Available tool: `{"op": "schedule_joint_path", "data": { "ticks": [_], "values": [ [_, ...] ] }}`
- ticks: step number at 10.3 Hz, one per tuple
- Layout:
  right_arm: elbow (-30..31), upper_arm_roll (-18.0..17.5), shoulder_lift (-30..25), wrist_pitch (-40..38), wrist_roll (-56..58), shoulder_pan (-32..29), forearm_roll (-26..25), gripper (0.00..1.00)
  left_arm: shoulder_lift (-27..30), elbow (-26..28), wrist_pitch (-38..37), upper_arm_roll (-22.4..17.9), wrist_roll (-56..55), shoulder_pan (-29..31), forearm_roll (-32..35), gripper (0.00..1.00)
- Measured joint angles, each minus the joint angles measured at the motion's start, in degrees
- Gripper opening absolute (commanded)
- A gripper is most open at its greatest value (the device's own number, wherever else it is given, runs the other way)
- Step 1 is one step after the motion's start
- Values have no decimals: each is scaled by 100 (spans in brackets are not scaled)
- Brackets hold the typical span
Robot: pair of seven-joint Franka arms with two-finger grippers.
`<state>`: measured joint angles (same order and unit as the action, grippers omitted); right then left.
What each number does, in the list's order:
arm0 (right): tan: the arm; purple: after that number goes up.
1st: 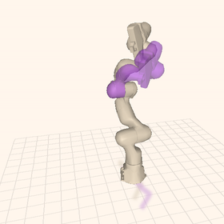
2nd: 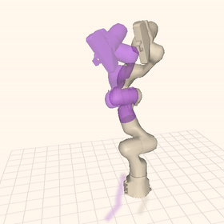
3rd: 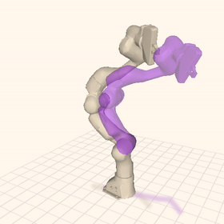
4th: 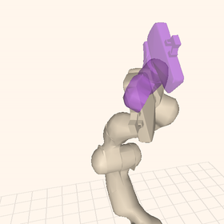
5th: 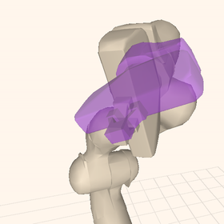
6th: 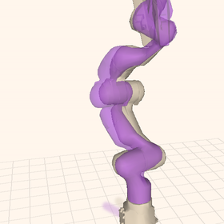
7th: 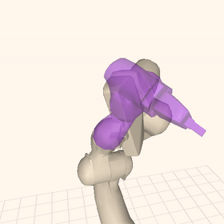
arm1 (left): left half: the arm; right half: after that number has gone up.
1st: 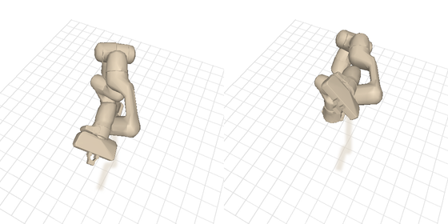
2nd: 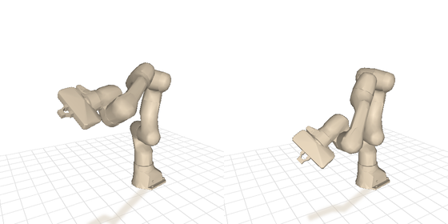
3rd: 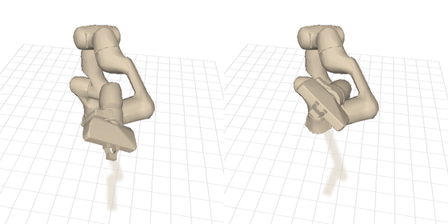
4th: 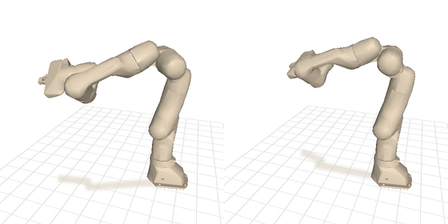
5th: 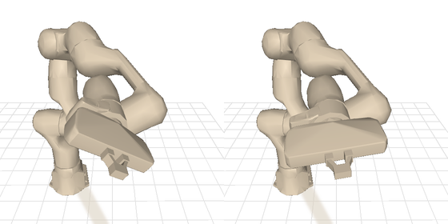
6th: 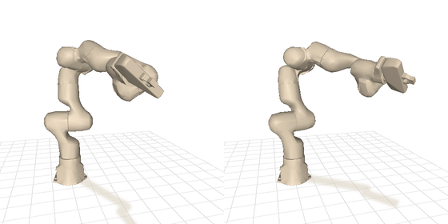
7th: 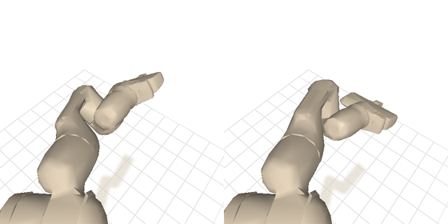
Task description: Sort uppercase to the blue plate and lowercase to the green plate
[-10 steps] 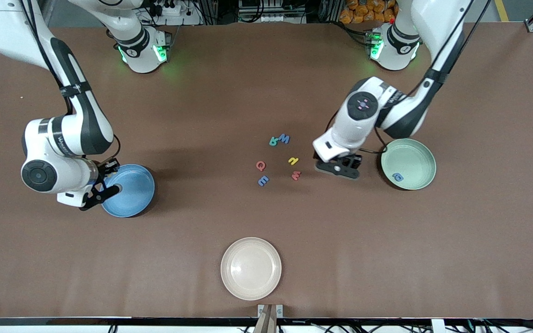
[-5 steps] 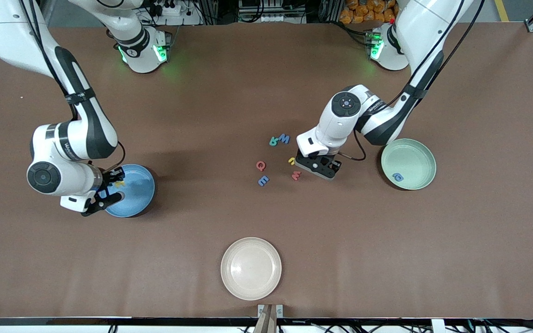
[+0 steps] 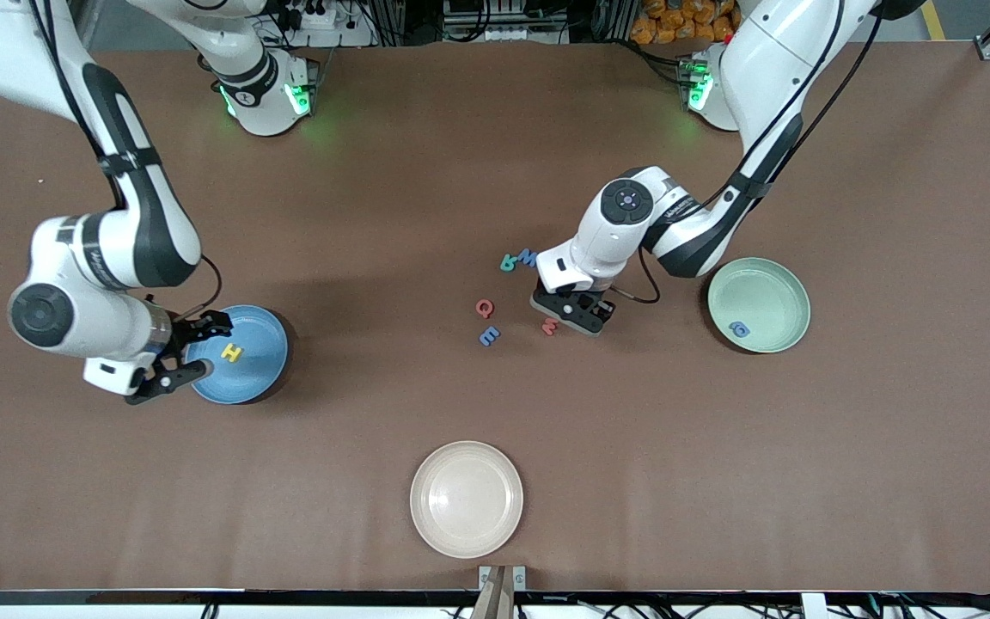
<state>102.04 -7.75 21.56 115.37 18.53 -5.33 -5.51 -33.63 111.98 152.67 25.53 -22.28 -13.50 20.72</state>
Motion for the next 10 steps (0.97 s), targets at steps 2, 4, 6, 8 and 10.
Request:
{"op": "schedule_joint_path", "data": {
  "ticks": [2,4,6,8,10],
  "values": [
    [-28,79,-517,-91,0,-7,11,100,-214,-165,1,0,-24,-69,220,66],
    [-37,85,-900,-408,0,-5,40,100,-432,-318,16,-1,-34,-75,361,65],
    [-68,80,-1091,-542,-8,9,64,100,-512,-381,27,-1,-34,-76,514,64],
    [-130,86,-1220,-558,-89,9,68,100,-575,-388,27,-1,-34,-83,519,62],
    [-322,150,-1287,-609,-138,3,346,100,-675,-402,28,-2,-34,-141,521,60]
  ]
}}
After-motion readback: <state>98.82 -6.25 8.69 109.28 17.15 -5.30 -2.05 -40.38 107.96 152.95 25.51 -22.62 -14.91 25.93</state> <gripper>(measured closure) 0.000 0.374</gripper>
